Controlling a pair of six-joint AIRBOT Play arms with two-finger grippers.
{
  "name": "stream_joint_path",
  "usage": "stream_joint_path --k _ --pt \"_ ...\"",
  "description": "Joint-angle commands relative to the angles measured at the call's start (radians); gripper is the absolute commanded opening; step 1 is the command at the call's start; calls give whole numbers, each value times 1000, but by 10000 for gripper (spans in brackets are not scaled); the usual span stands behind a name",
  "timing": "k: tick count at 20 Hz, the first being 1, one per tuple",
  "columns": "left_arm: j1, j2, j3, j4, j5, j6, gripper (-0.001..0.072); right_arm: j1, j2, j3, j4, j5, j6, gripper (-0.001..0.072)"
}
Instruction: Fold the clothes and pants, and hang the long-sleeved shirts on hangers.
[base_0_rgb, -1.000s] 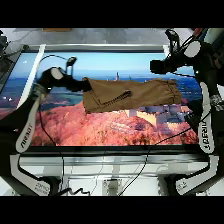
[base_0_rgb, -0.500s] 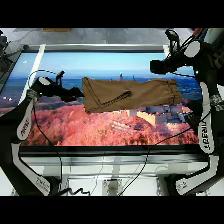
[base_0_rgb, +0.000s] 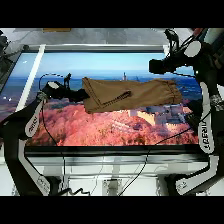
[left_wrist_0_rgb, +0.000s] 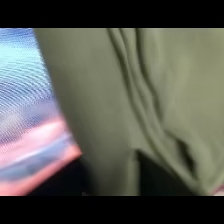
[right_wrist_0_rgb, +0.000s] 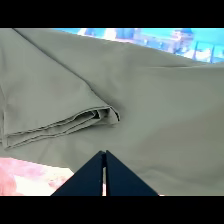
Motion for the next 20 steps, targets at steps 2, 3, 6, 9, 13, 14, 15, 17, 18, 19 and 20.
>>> stream_joint_path --k 2,3,6,9,13,14,15,17,18,19,20 --pt "4 16 4 21 -35 2 8 0 0 0 -4 1 0 21" --pt "11 33 10 37 -61 2 7 0 0 0 -5 2 0 21" --pt "18 117 55 163 -141 2 6 0 0 0 -14 3 0 21" --pt "17 219 139 278 -216 2 5 1 0 0 -10 6 0 22" --pt "17 316 270 285 -404 1 5 1 0 -31 -11 26 0 22" --pt "17 337 293 284 -454 1 5 1 0 -42 -10 33 0 21" --pt "17 357 303 284 -491 2 5 1 0 -55 -10 36 1 21" --pt "16 399 305 285 -566 2 5 1 0 -85 -1 33 1 21" --pt "16 416 305 285 -594 2 5 1 0 -107 3 28 1 21" --pt "16 433 305 285 -606 2 5 1 0 -129 6 24 1 22" --pt "16 449 305 285 -604 2 5 2 0 -153 7 22 1 21"
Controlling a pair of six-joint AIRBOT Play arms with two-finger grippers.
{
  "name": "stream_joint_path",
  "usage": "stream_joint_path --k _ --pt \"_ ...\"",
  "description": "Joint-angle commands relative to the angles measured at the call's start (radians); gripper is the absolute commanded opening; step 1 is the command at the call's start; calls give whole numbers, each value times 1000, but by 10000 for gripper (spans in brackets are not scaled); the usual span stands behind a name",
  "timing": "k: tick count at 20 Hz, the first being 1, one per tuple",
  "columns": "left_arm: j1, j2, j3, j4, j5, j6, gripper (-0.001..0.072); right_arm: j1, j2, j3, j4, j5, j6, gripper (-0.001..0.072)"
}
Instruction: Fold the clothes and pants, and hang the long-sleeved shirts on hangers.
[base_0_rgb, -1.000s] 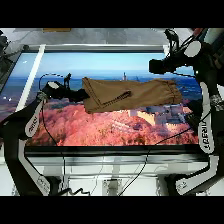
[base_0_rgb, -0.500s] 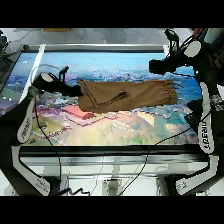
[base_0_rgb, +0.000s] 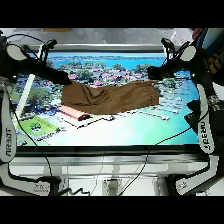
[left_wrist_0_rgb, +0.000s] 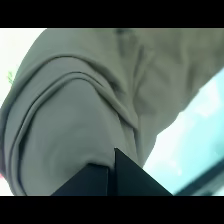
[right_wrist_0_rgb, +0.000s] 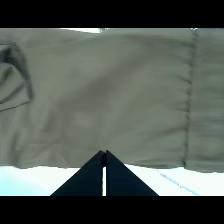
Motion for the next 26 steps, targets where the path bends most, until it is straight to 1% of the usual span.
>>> stream_joint_path --k 1,3,5,9,10,11,12,14,15,16,17,18,20,21,23,24,26 --pt "0 63 13 6 -80 1 5 5 0 -73 11 -7 0 22" --pt "0 77 14 5 -80 1 5 24 0 -127 19 -43 0 21" --pt "-3 85 14 5 -81 1 5 70 0 -195 43 -125 0 21" --pt "-3 121 14 6 -114 2 5 209 0 -302 51 -367 0 21" --pt "0 129 14 7 -143 27 5 244 -1 -312 51 -431 0 21" --pt "2 134 14 29 -174 76 5 272 -2 -312 51 -474 0 21" --pt "2 135 14 94 -200 140 6 298 -2 -312 51 -511 0 21" --pt "2 135 12 278 -190 253 5 328 -2 -312 51 -551 0 21" --pt "5 134 12 367 -158 273 6 332 -2 -312 51 -558 0 21" --pt "6 134 12 416 -107 272 6 333 -2 -312 52 -559 1 21" --pt "6 134 12 414 -61 266 6 333 -2 -312 52 -559 8 21" --pt "5 134 12 372 -31 267 6 335 -2 -312 59 -562 12 21" --pt "-3 133 12 200 23 294 6 343 -3 -312 94 -570 11 21" --pt "-12 131 12 93 48 313 6 352 -9 -312 130 -577 11 21" --pt "-29 125 12 -56 90 316 6 383 -31 -312 213 -608 11 20" --pt "-42 121 12 -92 98 315 6 406 -45 -312 248 -635 11 20" --pt "-63 116 12 -101 94 314 6 465 -81 -312 311 -706 11 20"
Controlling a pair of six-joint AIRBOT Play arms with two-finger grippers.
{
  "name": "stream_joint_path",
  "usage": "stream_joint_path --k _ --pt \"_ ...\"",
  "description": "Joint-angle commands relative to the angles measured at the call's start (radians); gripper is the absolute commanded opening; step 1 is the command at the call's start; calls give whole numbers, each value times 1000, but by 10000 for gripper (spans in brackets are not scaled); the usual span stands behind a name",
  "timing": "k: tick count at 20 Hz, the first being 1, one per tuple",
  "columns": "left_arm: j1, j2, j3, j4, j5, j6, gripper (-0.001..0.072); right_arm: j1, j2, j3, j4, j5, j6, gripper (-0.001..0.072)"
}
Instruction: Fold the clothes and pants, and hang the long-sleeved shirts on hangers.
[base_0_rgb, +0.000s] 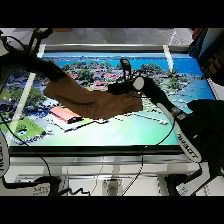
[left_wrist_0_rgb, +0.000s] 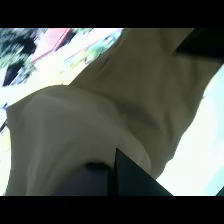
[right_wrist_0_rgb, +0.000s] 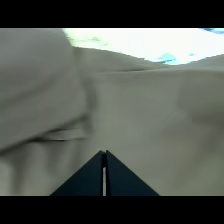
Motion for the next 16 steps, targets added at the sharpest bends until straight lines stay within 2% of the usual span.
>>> stream_joint_path --k 1,6,11,14,16 --pt "-27 -7 0 -113 37 10 7 93 -61 0 127 -124 1 20" --pt "-29 -6 0 -112 19 10 8 217 -171 2 170 -235 46 19" --pt "-29 -14 0 -84 41 3 7 237 -180 3 169 -286 47 20" --pt "-53 -46 -1 -90 91 -81 8 226 -179 3 132 -242 46 20" --pt "-80 -89 -1 -90 132 -80 7 182 -175 3 99 -143 46 20"
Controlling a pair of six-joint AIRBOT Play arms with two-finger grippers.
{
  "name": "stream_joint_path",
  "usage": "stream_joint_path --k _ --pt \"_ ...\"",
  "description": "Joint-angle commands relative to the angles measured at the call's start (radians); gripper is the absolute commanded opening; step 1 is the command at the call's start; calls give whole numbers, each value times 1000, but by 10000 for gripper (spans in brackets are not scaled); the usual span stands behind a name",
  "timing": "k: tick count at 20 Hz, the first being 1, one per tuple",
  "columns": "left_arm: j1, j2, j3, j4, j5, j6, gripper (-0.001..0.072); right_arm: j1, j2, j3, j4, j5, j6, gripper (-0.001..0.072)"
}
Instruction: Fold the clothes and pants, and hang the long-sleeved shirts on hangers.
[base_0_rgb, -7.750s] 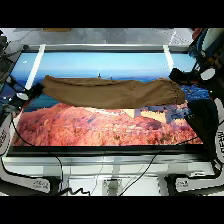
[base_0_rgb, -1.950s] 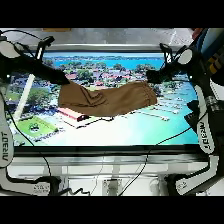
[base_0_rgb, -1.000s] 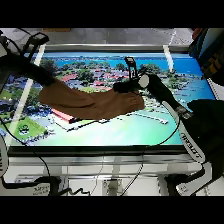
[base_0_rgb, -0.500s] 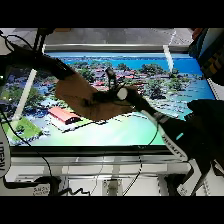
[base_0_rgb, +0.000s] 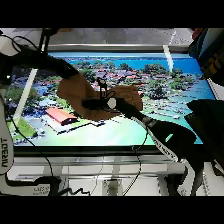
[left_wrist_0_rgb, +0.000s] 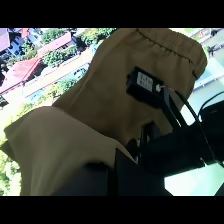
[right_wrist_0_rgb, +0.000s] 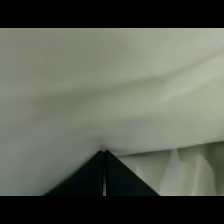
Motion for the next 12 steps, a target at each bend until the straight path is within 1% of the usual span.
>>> stream_joint_path --k 1,2,4,6,8,12 --pt "-43 -65 0 0 95 -30 7 -66 11 0 -69 151 2 20" --pt "-64 -91 0 0 142 -16 7 -109 26 0 -113 222 2 20" --pt "-122 -145 0 -1 261 54 7 -212 73 0 -196 346 2 20" --pt "-200 -205 0 -1 407 94 7 -329 139 0 -244 433 1 21" --pt "-288 -273 0 -2 556 131 7 -448 213 0 -248 480 1 21" --pt "-479 -419 0 -39 790 145 7 -634 345 0 -249 518 -1 21"
